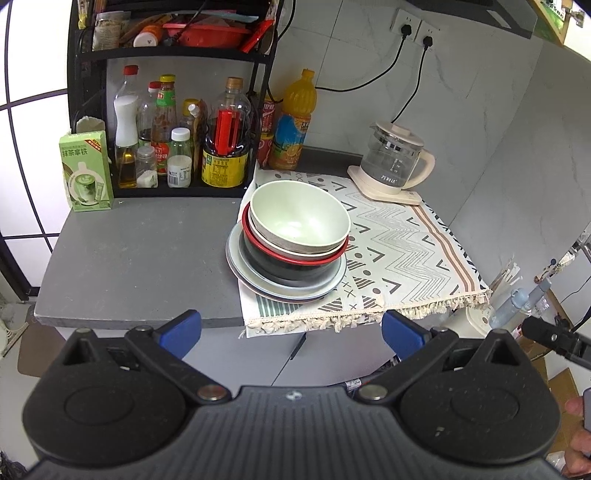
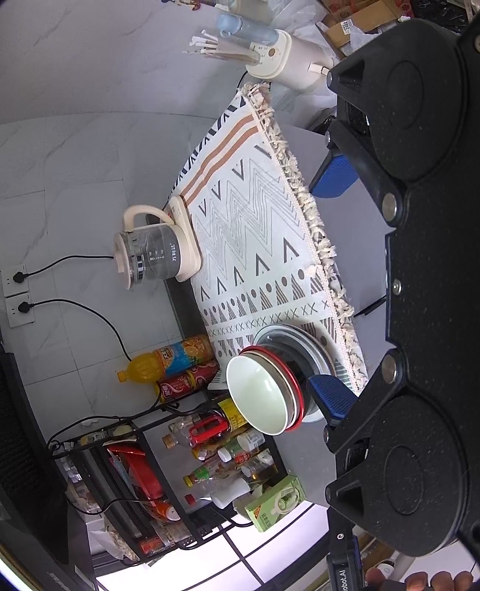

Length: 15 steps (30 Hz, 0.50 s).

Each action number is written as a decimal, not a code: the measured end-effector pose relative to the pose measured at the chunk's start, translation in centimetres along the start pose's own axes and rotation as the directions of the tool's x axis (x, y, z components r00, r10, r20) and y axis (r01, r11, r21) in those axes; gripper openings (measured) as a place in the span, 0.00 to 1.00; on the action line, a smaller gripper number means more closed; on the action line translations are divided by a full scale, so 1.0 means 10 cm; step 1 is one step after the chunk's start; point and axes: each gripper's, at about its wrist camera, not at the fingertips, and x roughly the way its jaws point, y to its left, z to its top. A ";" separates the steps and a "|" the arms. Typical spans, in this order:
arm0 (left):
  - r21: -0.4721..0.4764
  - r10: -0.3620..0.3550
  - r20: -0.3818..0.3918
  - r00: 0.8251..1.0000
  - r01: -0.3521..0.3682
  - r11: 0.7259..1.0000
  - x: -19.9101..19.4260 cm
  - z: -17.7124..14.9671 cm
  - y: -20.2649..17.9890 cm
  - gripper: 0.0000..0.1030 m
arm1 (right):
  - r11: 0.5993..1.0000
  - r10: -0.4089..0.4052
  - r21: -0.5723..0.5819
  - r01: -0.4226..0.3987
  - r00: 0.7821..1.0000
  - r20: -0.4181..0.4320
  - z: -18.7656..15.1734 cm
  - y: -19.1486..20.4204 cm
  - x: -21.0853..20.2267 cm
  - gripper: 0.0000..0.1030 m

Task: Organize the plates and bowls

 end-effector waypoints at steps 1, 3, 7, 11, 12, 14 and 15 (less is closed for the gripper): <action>0.001 0.001 0.003 1.000 -0.001 1.000 -0.02 -0.01 0.00 1.00 | 1.000 0.001 -0.001 -0.001 1.000 0.000 -0.01 0.00 -0.02 1.00; 0.004 0.004 0.010 1.000 -0.004 1.000 -0.05 -0.02 0.01 1.00 | 1.000 -0.001 -0.010 0.001 1.000 0.002 -0.04 0.01 -0.05 1.00; 0.010 0.008 0.017 1.000 -0.008 1.000 -0.11 -0.05 0.03 1.00 | 1.000 0.016 0.002 -0.016 1.000 -0.011 -0.07 0.04 -0.12 1.00; 0.016 0.007 0.025 1.000 -0.007 1.000 -0.17 -0.08 0.03 1.00 | 1.000 0.023 -0.001 -0.024 1.000 -0.007 -0.09 0.09 -0.20 1.00; 0.014 0.007 0.021 1.000 -0.007 1.000 -0.17 -0.08 0.04 1.00 | 1.000 0.024 -0.003 -0.024 1.000 -0.005 -0.10 0.11 -0.21 1.00; 0.015 0.004 0.018 1.000 -0.004 1.000 -0.17 -0.09 0.04 1.00 | 1.000 0.024 -0.007 -0.024 1.000 0.000 -0.11 0.12 -0.24 1.00; 0.019 0.002 0.019 1.000 -0.003 1.000 -0.17 -0.10 0.03 1.00 | 1.000 0.022 -0.010 -0.022 1.000 0.000 -0.11 0.13 -0.24 1.00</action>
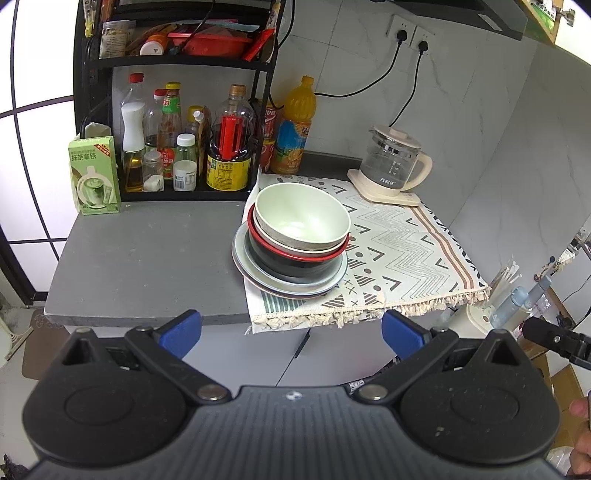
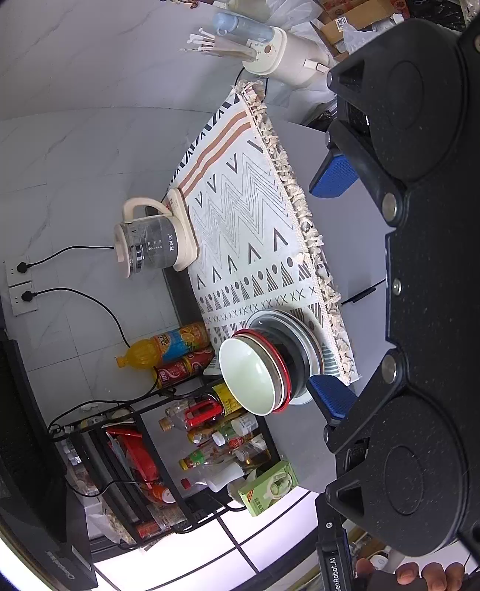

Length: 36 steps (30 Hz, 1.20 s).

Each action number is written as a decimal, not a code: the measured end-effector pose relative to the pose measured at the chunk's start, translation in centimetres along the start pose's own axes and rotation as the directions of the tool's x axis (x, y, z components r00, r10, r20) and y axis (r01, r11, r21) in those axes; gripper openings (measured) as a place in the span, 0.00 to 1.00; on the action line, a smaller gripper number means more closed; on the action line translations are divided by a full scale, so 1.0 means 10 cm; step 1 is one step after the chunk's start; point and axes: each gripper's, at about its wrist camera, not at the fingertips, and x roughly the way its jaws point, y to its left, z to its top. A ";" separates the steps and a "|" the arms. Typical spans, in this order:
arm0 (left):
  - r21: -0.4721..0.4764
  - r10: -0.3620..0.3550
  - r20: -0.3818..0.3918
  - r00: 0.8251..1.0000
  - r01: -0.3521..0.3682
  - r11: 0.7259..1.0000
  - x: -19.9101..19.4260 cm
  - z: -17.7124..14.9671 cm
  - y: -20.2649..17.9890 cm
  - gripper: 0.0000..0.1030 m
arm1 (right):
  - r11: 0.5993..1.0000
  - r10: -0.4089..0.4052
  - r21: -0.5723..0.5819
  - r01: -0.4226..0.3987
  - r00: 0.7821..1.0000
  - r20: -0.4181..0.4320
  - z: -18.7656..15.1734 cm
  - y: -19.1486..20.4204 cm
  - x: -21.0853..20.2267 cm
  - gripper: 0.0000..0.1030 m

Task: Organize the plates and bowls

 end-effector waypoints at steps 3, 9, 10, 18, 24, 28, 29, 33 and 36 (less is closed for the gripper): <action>0.000 0.001 -0.002 1.000 -0.001 1.000 0.00 -0.01 0.00 1.00 | 1.000 -0.005 -0.012 0.005 1.000 -0.003 -0.01 0.02 0.01 1.00; 0.016 0.003 -0.013 1.000 -0.003 1.000 0.00 -0.04 -0.03 1.00 | 1.000 -0.003 -0.010 0.003 1.000 -0.017 -0.05 0.02 0.00 1.00; 0.017 0.002 -0.013 1.000 -0.002 1.000 0.00 -0.05 -0.03 1.00 | 1.000 -0.002 -0.008 0.001 1.000 -0.019 -0.06 0.01 0.00 1.00; 0.029 -0.001 -0.016 1.000 0.002 1.000 0.01 -0.05 -0.06 1.00 | 1.000 -0.003 -0.015 0.003 1.000 -0.023 -0.08 0.02 0.00 1.00; 0.026 -0.003 -0.021 1.000 0.004 1.000 0.02 -0.06 -0.06 1.00 | 1.000 -0.002 -0.014 0.002 1.000 -0.026 -0.09 0.01 0.00 1.00; 0.026 0.001 -0.023 1.000 0.000 1.000 0.02 -0.06 -0.04 1.00 | 1.000 -0.004 -0.016 0.004 1.000 -0.027 -0.09 0.01 0.00 1.00; 0.024 0.003 -0.024 1.000 -0.002 1.000 0.02 -0.06 -0.04 1.00 | 1.000 -0.003 -0.015 0.002 1.000 -0.028 -0.09 0.01 0.00 1.00; 0.024 0.006 -0.027 1.000 -0.005 1.000 0.01 -0.06 -0.02 1.00 | 1.000 0.001 -0.022 -0.002 1.000 -0.030 -0.10 0.00 -0.01 1.00; 0.027 0.005 -0.028 1.000 -0.004 1.000 0.02 -0.06 -0.01 1.00 | 1.000 0.003 -0.024 -0.004 0.999 -0.034 -0.09 0.01 0.00 1.00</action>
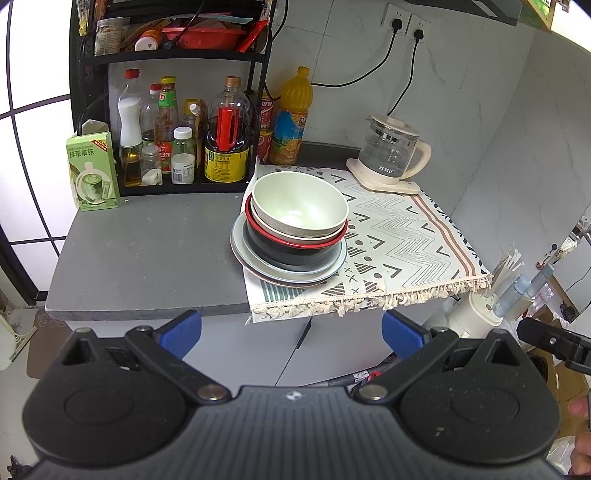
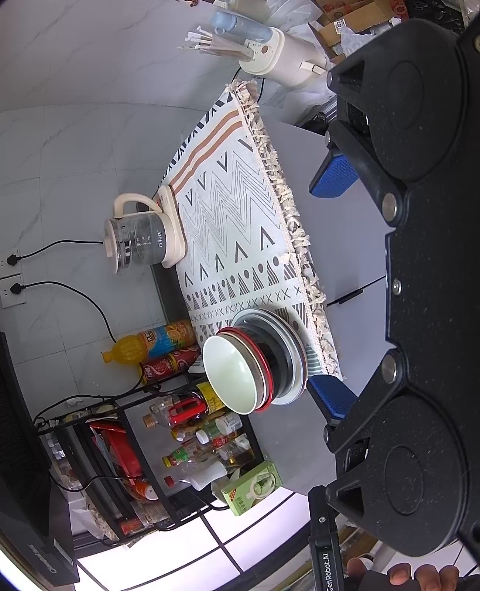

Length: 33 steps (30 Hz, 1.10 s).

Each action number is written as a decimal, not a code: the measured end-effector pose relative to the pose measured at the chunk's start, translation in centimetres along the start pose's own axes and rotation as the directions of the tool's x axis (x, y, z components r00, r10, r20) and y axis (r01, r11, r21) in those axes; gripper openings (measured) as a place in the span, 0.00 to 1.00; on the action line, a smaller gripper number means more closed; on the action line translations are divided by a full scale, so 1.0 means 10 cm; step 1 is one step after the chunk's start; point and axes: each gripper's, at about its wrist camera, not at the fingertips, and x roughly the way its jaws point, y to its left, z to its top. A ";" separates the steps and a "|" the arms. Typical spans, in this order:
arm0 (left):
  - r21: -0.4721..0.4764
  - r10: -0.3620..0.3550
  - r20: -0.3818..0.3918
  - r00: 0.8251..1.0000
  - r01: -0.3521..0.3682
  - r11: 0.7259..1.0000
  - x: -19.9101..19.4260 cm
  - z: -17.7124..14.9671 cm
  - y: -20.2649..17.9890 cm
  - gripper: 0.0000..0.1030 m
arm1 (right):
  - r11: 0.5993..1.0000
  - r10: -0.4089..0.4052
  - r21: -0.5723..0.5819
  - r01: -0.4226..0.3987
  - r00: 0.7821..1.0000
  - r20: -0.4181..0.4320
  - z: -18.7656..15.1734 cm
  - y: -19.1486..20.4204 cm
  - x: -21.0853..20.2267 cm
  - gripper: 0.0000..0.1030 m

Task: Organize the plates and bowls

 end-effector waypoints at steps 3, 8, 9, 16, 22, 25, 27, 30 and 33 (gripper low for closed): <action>0.000 -0.001 -0.001 1.000 0.001 1.000 0.00 0.00 0.00 1.00 | 1.000 -0.001 -0.001 0.001 1.000 -0.001 0.00 0.00 0.01 1.00; 0.010 0.000 -0.001 1.000 0.000 1.000 0.00 0.00 0.00 1.00 | 1.000 -0.003 0.000 0.003 1.000 -0.002 -0.01 0.00 0.01 1.00; 0.013 0.001 0.000 1.000 -0.001 1.000 0.00 0.00 0.00 1.00 | 1.000 -0.004 0.001 0.004 1.000 -0.002 -0.01 0.00 0.01 1.00; 0.033 0.009 -0.005 1.000 -0.008 0.999 0.03 0.00 0.02 1.00 | 1.000 -0.008 -0.015 0.008 1.000 -0.005 -0.03 0.03 0.02 1.00; 0.044 0.008 -0.010 1.000 -0.008 0.999 0.06 0.00 0.03 1.00 | 0.999 -0.011 -0.045 0.010 1.000 -0.028 -0.04 0.09 0.06 1.00; 0.055 0.004 -0.012 1.000 -0.003 0.998 0.06 0.01 0.03 1.00 | 0.998 -0.013 -0.056 0.011 0.999 -0.035 -0.04 0.11 0.06 1.00; 0.065 0.001 -0.014 1.000 0.000 0.998 0.07 0.01 0.03 1.00 | 0.998 -0.012 -0.063 0.010 0.999 -0.038 -0.04 0.13 0.07 1.00; 0.077 -0.001 -0.018 1.000 0.002 0.997 0.09 0.01 0.04 1.00 | 0.997 -0.012 -0.073 0.009 0.999 -0.045 -0.03 0.16 0.08 1.00; 0.082 0.000 -0.022 1.000 0.002 0.997 0.11 0.02 0.06 1.00 | 0.997 -0.015 -0.080 0.011 0.999 -0.047 -0.01 0.17 0.10 1.00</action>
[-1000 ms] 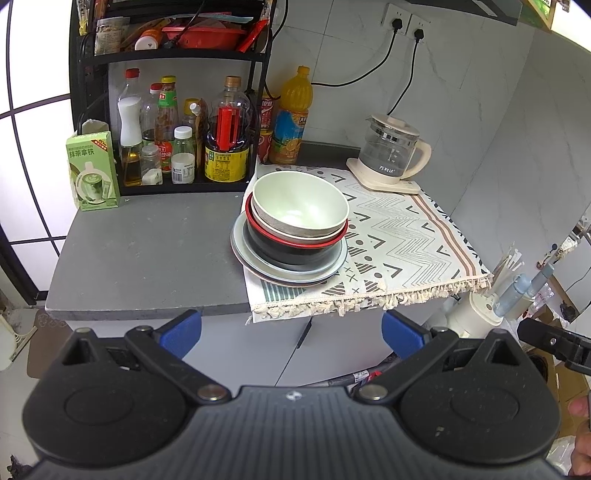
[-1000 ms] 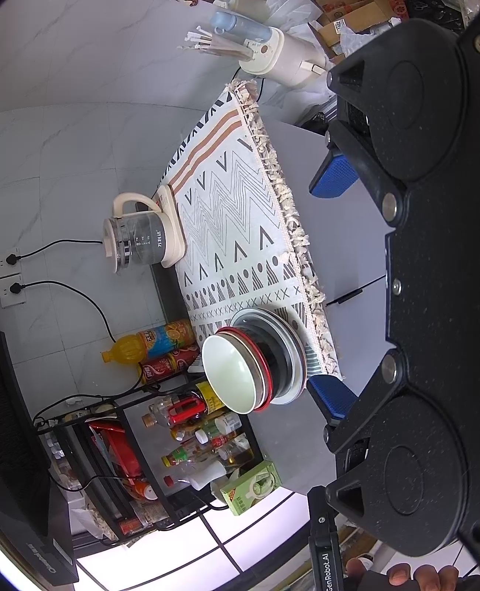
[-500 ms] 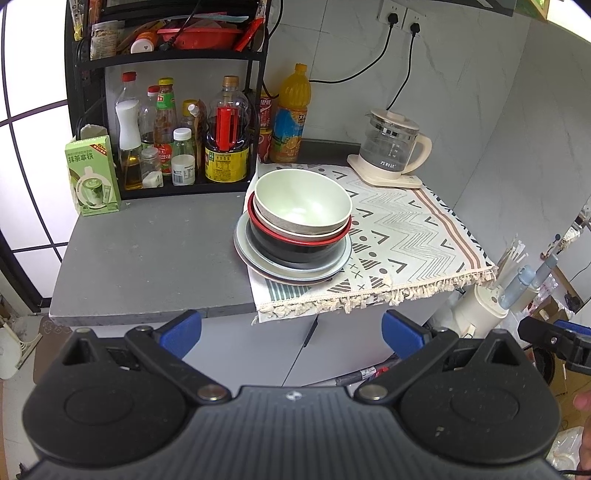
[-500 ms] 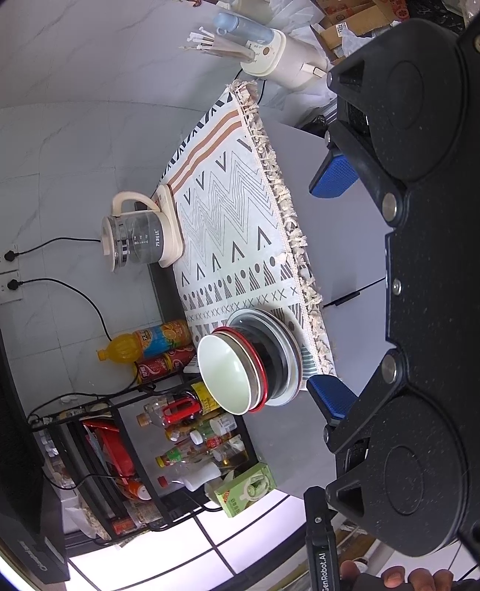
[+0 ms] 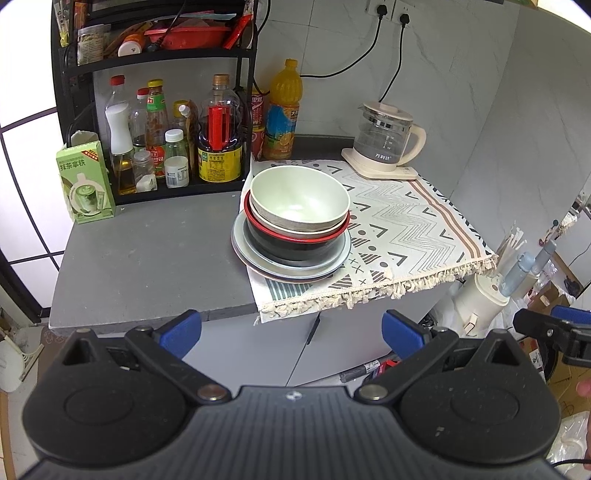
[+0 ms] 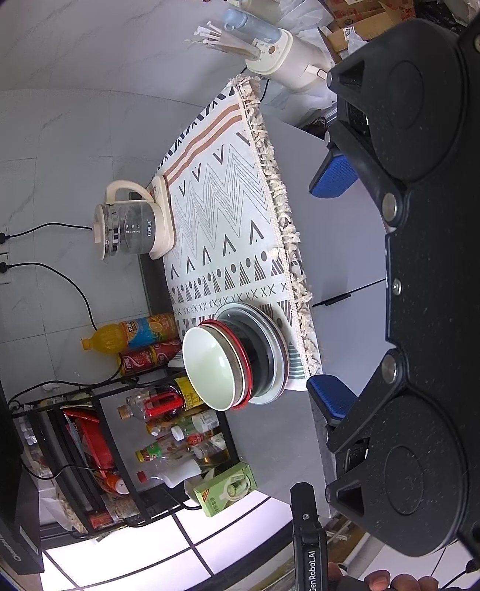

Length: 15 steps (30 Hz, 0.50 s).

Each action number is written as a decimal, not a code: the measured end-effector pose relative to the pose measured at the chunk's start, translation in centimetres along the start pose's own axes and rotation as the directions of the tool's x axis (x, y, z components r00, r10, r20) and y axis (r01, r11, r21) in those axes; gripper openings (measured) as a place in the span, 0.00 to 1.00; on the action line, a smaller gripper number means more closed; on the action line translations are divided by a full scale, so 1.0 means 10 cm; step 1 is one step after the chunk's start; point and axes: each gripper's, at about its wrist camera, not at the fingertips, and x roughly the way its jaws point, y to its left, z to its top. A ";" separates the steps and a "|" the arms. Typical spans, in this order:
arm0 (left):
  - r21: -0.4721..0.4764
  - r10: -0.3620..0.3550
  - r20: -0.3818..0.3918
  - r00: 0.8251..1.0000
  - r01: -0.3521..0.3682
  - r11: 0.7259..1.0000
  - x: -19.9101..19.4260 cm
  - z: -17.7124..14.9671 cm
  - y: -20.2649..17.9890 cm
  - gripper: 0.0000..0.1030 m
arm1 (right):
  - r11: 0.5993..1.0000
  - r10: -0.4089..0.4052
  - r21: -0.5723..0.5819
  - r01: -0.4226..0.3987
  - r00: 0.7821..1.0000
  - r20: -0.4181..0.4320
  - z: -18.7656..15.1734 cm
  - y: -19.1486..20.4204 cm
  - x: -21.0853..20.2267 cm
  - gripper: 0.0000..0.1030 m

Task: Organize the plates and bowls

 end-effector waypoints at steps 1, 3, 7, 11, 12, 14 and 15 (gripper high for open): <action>0.000 -0.001 -0.001 1.000 0.001 1.000 0.01 0.00 0.01 1.00 | 1.000 -0.001 0.000 0.001 1.000 -0.001 0.00 0.01 0.00 1.00; 0.000 -0.004 -0.004 1.000 0.004 1.000 0.02 0.01 0.02 1.00 | 1.000 -0.003 0.003 0.003 1.000 -0.001 0.02 0.01 0.01 1.00; 0.003 -0.010 -0.015 1.000 0.011 1.000 0.06 0.04 0.03 1.00 | 1.000 -0.011 0.001 0.011 1.000 -0.008 0.03 0.03 0.05 1.00; 0.017 -0.013 -0.021 1.000 0.014 1.000 0.08 0.07 0.03 1.00 | 1.000 -0.015 0.005 0.015 1.000 -0.012 0.05 0.05 0.09 1.00; 0.018 -0.014 -0.024 1.000 0.014 1.000 0.09 0.07 0.03 1.00 | 1.000 -0.016 0.007 0.016 1.000 -0.013 0.05 0.05 0.10 1.00; 0.019 -0.016 -0.027 1.000 0.017 1.000 0.10 0.08 0.04 1.00 | 1.000 -0.017 0.009 0.017 1.000 -0.016 0.06 0.07 0.12 1.00; 0.020 -0.018 -0.028 0.999 0.019 1.000 0.11 0.09 0.03 1.00 | 1.000 -0.018 0.010 0.019 1.000 -0.018 0.06 0.08 0.13 1.00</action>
